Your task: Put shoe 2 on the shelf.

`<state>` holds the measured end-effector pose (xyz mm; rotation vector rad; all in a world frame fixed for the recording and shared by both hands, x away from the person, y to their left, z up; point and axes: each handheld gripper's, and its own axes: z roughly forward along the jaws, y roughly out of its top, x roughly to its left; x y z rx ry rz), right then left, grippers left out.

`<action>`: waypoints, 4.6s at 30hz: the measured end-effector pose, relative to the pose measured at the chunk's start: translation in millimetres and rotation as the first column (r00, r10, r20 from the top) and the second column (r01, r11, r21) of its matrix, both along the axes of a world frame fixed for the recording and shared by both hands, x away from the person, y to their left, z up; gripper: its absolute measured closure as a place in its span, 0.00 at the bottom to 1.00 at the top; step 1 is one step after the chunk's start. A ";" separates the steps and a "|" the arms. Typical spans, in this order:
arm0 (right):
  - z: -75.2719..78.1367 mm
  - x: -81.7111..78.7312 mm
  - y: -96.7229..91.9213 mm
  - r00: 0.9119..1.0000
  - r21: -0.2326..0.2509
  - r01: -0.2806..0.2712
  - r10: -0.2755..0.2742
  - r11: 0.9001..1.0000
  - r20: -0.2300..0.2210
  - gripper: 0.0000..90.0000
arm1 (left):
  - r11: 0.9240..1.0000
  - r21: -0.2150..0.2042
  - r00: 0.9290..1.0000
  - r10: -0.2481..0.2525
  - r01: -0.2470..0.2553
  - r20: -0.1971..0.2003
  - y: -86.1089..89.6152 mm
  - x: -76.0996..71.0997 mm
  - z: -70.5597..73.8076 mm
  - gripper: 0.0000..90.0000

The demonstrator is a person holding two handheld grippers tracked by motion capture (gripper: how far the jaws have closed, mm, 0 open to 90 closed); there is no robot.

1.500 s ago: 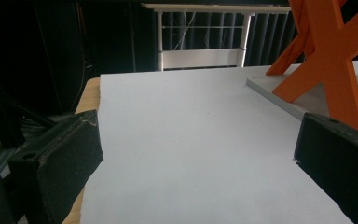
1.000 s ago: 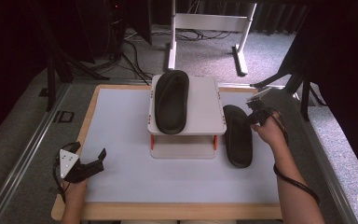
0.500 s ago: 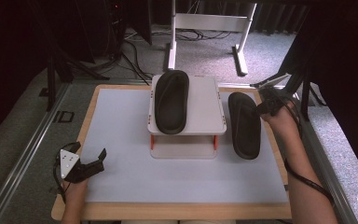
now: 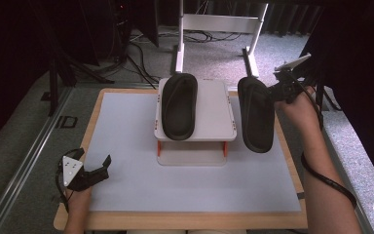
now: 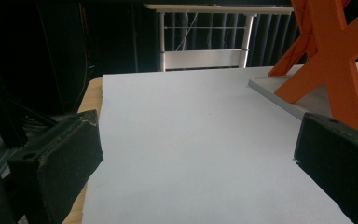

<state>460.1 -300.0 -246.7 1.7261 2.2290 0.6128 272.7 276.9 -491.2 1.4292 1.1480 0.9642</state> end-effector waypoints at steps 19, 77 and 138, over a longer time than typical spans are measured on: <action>34.0 13.5 81.5 0.998 -0.015 -0.062 0.061 0.998 -0.016 0.84 | 1.000 0.005 1.000 -0.006 0.006 0.001 0.0 -0.2 0.0 0.01; 21.0 13.8 120.7 0.979 0.041 -0.195 0.192 0.980 0.074 0.37 | 1.000 0.009 1.000 -0.020 0.020 0.005 -0.5 -0.5 -0.1 0.01; -213.6 -108.1 -52.9 0.859 0.130 -0.096 0.016 0.987 0.512 0.13 | 1.000 0.003 1.000 -0.009 0.009 0.006 -0.5 -0.7 -0.2 0.01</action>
